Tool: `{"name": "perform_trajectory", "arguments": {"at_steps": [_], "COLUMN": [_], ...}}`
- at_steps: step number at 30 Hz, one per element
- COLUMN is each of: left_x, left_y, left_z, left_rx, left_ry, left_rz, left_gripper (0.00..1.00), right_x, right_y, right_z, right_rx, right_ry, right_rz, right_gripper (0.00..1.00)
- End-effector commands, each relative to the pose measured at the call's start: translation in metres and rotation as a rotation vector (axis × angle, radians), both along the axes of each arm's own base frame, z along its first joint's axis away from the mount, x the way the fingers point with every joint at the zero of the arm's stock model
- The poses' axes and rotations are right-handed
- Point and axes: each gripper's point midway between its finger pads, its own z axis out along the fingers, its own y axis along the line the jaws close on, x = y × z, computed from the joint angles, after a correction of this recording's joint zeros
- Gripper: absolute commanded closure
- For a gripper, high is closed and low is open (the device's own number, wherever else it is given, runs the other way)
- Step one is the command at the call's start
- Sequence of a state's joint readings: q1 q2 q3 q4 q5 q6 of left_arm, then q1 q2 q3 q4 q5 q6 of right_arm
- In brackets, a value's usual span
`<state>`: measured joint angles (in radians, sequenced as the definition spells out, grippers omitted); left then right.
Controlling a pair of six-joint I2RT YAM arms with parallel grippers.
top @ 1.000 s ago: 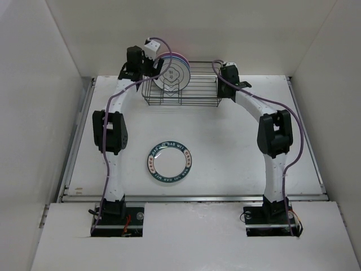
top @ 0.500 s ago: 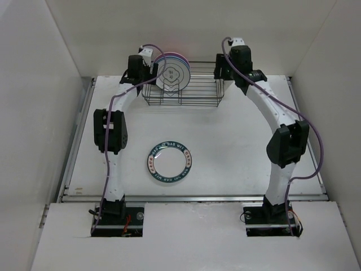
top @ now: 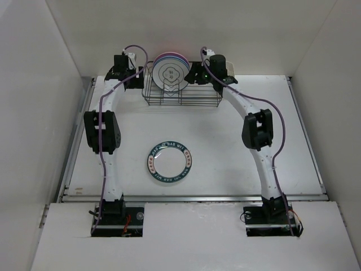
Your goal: Unload the plates from the dish rack
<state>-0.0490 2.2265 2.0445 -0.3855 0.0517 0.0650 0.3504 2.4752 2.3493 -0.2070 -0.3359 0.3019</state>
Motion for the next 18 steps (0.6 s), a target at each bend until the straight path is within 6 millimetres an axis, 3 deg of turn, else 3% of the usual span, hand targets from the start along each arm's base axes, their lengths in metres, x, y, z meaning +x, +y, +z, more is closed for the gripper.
{"name": "perform_trajectory", "arguments": {"at_steps": [1,2,3,4,6,9,10,14,18], "left_x": [-0.002,-0.001,-0.001,-0.002,-0.001,-0.003,-0.005,-0.007,-0.008], "left_y": [-0.021,-0.024,-0.026,-0.029,-0.033,-0.036,-0.036,-0.043,-0.051], "left_z": [0.021,0.014,0.014,0.015,0.002,-0.003,-0.011,-0.010,-0.013], "left_rx": [-0.104,-0.117,-0.126,-0.144,-0.163,-0.176,-0.175,-0.207,-0.248], "left_ry": [-0.022,-0.014,-0.013,-0.011,0.014,0.035,0.056,0.060,0.076], "left_rz": [-0.034,-0.036,-0.046,-0.051,-0.059,-0.073,-0.071,-0.093,-0.109], "left_gripper": [0.18,0.18,0.20,0.20,0.21,0.23,0.24,0.24,0.24], "right_x": [0.019,0.024,0.028,0.029,0.035,0.044,0.046,0.055,0.055], "right_y": [0.010,0.010,0.012,0.015,0.019,0.019,0.020,0.018,0.019], "right_z": [0.054,0.059,0.041,0.037,0.034,0.033,0.020,0.010,0.010], "right_rx": [0.134,0.147,0.139,0.161,0.200,0.261,0.268,0.300,0.307], "right_ry": [-0.159,-0.171,-0.152,-0.143,-0.155,-0.155,-0.137,-0.118,-0.113], "right_rz": [-0.037,-0.047,-0.048,-0.042,-0.047,-0.087,-0.091,-0.136,-0.138], "right_gripper": [0.34,0.35,0.38,0.41,0.54,0.54,0.54,0.54,0.54]}}
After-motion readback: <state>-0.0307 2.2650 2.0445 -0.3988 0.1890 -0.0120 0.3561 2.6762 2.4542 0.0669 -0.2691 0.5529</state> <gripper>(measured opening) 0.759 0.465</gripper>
